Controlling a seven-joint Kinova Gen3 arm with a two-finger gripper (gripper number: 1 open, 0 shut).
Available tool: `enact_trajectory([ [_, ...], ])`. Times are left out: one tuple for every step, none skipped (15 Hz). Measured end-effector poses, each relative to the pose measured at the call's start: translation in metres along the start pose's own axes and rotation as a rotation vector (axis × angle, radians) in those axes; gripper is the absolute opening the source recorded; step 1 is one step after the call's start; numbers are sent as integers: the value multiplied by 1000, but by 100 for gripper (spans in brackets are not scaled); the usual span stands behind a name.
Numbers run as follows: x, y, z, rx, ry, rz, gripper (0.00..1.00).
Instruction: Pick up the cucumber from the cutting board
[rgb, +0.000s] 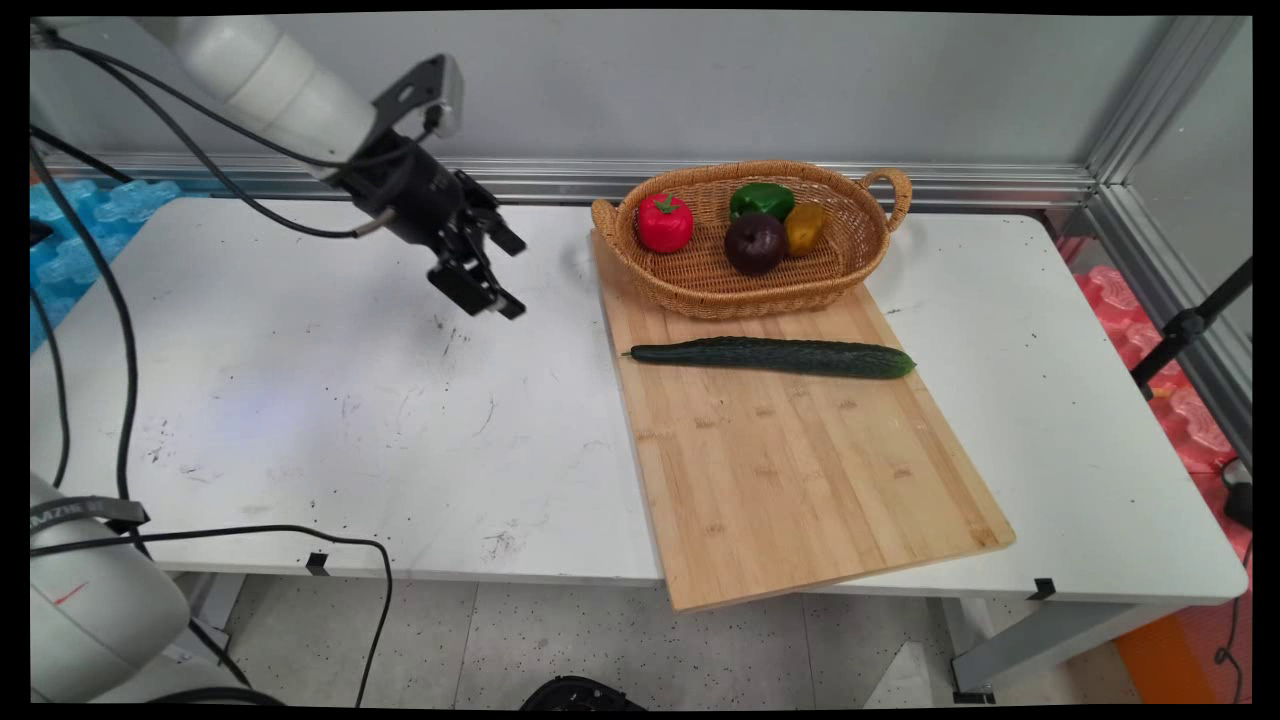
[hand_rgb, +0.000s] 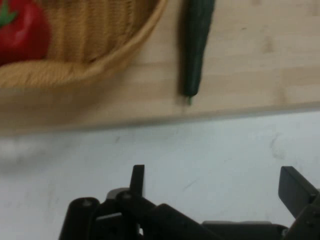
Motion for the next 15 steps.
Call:
enact_trajectory([
  [3, 1, 4, -8, 3, 11, 100],
  [8, 4, 10, -19, 6, 26, 100],
  [14, 6, 18, -30, 11, 40, 100],
  [20, 8, 25, -38, 16, 50, 100],
  [25, 9, 32, -44, 20, 56, 100],
  [29, 10, 37, -47, 23, 60, 100],
  [34, 11, 44, -50, 27, 64, 100],
  [41, 13, 52, -54, 29, 69, 100],
  [47, 14, 60, -56, 33, 73, 100],
  [53, 15, 68, -58, 35, 79, 100],
  [59, 16, 77, -60, 37, 84, 100],
  [65, 17, 83, -61, 40, 89, 100],
  [70, 18, 90, -61, 41, 93, 100],
  [76, 20, 99, -61, 41, 99, 100],
  [82, 21, 106, -59, 41, 104, 100],
])
